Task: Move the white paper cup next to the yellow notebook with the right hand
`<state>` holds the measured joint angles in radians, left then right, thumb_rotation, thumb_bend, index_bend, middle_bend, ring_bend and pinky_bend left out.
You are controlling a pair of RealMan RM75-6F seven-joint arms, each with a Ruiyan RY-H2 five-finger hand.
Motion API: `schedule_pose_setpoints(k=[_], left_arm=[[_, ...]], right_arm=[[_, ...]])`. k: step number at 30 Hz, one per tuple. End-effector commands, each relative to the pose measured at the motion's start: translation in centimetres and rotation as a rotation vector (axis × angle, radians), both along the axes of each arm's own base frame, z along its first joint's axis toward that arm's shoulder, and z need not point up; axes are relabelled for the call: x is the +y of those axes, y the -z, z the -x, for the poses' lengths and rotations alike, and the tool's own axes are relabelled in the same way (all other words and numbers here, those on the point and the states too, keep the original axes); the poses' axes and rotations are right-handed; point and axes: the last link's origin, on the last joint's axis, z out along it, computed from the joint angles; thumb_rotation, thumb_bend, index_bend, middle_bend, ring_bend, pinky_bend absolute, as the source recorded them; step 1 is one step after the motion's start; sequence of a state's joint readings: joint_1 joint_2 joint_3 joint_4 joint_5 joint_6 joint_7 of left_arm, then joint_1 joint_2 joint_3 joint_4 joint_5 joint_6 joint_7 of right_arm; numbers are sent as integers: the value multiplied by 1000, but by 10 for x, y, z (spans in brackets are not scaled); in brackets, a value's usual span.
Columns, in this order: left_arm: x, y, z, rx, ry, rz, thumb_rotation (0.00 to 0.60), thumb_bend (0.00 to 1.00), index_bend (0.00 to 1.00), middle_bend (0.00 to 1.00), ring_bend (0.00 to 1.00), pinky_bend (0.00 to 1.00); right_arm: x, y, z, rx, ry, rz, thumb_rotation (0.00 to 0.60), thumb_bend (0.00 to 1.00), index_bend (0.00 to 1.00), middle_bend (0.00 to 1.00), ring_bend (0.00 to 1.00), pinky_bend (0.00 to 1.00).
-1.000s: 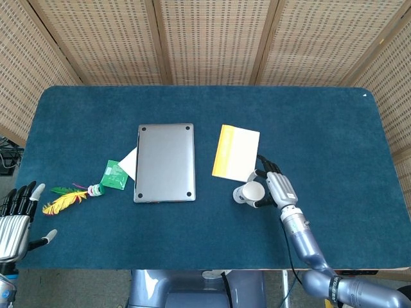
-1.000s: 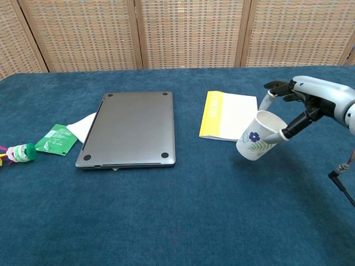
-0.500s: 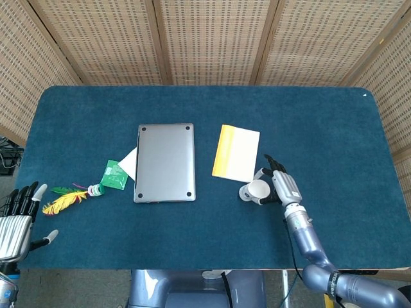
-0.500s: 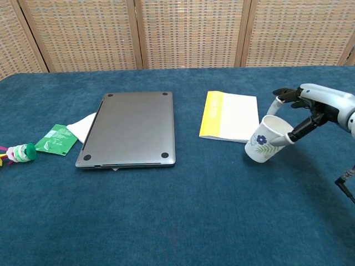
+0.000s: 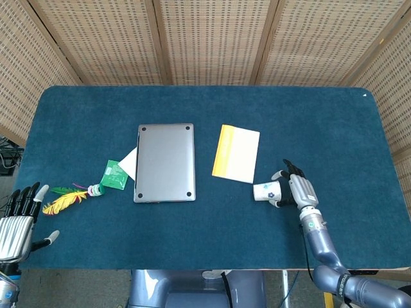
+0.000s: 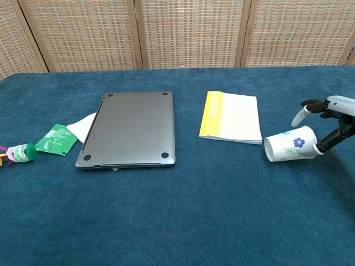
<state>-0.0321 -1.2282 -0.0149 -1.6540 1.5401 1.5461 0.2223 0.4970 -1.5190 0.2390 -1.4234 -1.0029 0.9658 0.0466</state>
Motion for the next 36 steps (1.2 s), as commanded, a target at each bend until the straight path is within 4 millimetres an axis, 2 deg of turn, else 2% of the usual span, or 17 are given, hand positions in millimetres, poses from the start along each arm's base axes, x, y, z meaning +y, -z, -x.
schedule_pose_setpoints(k=[1, 8, 15, 23, 36], left_arm=[[0, 0, 0, 0, 0, 2, 600, 151, 0, 0, 0, 0], [0, -1, 0, -6, 2, -3, 600, 152, 0, 0, 0, 0], [-1, -4, 0, -19, 1, -8, 600, 153, 0, 0, 0, 0], [0, -5, 1, -24, -5, -3, 600, 152, 0, 0, 0, 0], [0, -5, 1, -28, -4, 0, 600, 152, 0, 0, 0, 0]], right_arm=[[2, -3, 1, 28, -18, 15, 600, 226, 292, 0, 0, 0], [9, 4, -9, 110, -90, 32, 600, 226, 266, 0, 0, 0], [16, 23, -25, 227, -146, 44, 600, 226, 265, 0, 0, 0], [14, 36, -43, 339, -190, 124, 600, 226, 336, 0, 0, 0], [15, 53, -43, 422, -193, 120, 600, 226, 414, 0, 0, 0]])
